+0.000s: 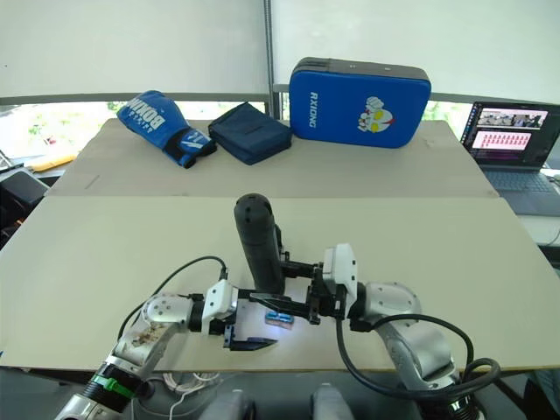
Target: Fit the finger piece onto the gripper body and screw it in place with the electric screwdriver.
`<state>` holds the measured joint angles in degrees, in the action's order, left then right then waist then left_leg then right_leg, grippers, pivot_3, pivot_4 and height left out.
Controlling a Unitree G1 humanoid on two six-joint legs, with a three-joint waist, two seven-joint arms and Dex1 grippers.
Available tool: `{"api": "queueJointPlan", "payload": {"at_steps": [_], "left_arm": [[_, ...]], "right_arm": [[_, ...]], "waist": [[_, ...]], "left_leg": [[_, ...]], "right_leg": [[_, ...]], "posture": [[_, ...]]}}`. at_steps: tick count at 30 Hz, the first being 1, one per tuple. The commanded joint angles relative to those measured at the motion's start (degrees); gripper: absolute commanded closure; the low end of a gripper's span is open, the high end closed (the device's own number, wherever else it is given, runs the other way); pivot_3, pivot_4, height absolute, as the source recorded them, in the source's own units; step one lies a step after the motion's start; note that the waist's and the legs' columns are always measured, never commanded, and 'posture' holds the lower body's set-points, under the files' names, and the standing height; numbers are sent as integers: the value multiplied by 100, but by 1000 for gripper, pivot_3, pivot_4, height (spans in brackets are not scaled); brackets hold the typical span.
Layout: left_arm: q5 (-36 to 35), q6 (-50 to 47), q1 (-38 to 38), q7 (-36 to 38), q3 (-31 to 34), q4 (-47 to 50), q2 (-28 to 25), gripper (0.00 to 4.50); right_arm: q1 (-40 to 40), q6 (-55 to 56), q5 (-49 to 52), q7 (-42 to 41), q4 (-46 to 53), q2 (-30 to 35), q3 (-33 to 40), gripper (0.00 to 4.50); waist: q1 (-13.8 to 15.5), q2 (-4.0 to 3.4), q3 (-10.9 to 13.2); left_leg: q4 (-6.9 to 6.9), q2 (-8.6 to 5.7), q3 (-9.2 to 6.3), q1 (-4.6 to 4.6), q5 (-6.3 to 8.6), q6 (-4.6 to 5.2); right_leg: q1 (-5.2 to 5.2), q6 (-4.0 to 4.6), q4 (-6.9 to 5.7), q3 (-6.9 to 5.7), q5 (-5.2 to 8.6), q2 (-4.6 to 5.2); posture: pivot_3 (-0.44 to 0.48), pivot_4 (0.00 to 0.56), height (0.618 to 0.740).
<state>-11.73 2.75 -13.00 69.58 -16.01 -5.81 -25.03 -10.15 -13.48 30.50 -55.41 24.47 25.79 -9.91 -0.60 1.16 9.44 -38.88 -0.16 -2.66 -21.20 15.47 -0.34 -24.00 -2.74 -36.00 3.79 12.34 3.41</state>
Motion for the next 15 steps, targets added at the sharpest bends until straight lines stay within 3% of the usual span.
{"api": "queueJointPlan", "payload": {"at_steps": [1, 15], "left_arm": [[29, 56, 49, 22, -107, -245, 49, 88], [-21, 158, 64, -33, 12, -303, 109, 88]], "right_arm": [[-77, -8, -142, 83, 20, -24, -100, 2595], [-160, 162, 173, -59, 52, -97, 107, 2595]], "waist": [[-2, -1, -2], [7, -2, -8]], "left_leg": [[0, 0, 0, 2, 0, 0], [-2, 0, 0, 8, 0, 0]], "right_leg": [[1, 0, 0, 0, 0, 0], [10, -1, -1, 0, 1, 0]], "posture": [[0, 150, 740], [0, 150, 740]]}}
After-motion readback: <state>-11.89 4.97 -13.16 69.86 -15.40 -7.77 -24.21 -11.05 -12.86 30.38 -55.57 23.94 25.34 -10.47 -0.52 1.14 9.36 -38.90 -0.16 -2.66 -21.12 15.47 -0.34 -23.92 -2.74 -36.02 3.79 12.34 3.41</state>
